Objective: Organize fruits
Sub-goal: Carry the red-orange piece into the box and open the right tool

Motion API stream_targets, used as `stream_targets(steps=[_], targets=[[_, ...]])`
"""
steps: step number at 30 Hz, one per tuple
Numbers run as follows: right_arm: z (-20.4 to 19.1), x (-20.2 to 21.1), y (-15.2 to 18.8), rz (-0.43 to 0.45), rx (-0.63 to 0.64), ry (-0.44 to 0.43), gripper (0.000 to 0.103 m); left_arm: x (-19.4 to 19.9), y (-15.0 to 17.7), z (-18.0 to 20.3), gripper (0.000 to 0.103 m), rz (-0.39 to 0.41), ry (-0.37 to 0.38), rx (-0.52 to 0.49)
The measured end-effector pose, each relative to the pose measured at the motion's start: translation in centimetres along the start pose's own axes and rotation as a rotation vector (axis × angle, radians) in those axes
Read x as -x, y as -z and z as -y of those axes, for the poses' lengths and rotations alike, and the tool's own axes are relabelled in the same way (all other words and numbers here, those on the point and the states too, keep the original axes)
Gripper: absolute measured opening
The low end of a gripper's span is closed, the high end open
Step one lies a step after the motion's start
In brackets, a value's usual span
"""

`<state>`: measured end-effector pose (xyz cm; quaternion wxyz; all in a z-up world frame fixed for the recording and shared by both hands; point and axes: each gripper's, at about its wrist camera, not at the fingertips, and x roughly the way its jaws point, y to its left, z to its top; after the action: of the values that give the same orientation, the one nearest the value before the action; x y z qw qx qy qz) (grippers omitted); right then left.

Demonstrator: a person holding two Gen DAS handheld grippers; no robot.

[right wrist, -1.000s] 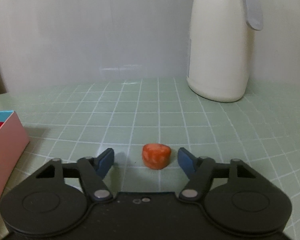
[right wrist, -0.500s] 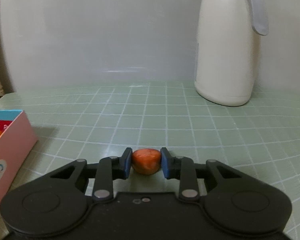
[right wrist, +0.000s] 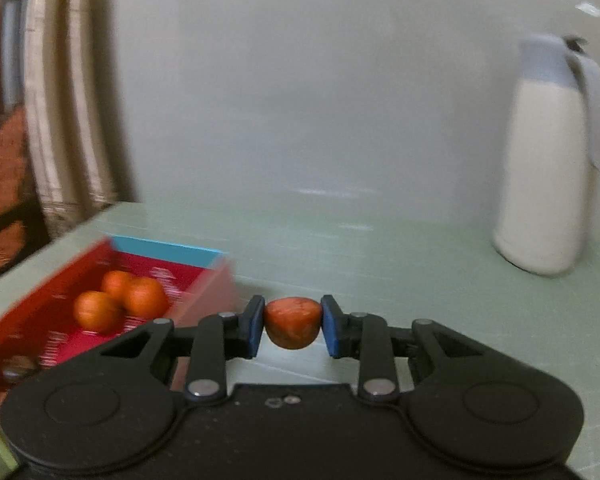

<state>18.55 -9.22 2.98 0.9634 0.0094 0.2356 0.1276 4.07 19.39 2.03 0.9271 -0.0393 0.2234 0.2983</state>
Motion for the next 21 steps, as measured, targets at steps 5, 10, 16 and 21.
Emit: stream_targets(steps=[5,10,16,21], targets=[[-3.5,1.2,-0.6,0.016,0.033,-0.128,0.028,0.2,0.2,-0.6,0.095,0.000,-0.009,-0.001],[-7.1,1.0,-0.1,-0.003,0.100,-0.210,0.028,0.3,0.3,-1.2,0.096,-0.003,-0.013,0.004],[-9.5,0.4,0.7,-0.038,0.155,-0.242,0.028,0.4,0.4,-1.5,0.096,0.000,-0.008,-0.001],[-9.6,0.5,1.5,-0.056,0.177,-0.240,0.031,0.4,0.4,-1.2,0.096,0.001,-0.002,-0.007]])
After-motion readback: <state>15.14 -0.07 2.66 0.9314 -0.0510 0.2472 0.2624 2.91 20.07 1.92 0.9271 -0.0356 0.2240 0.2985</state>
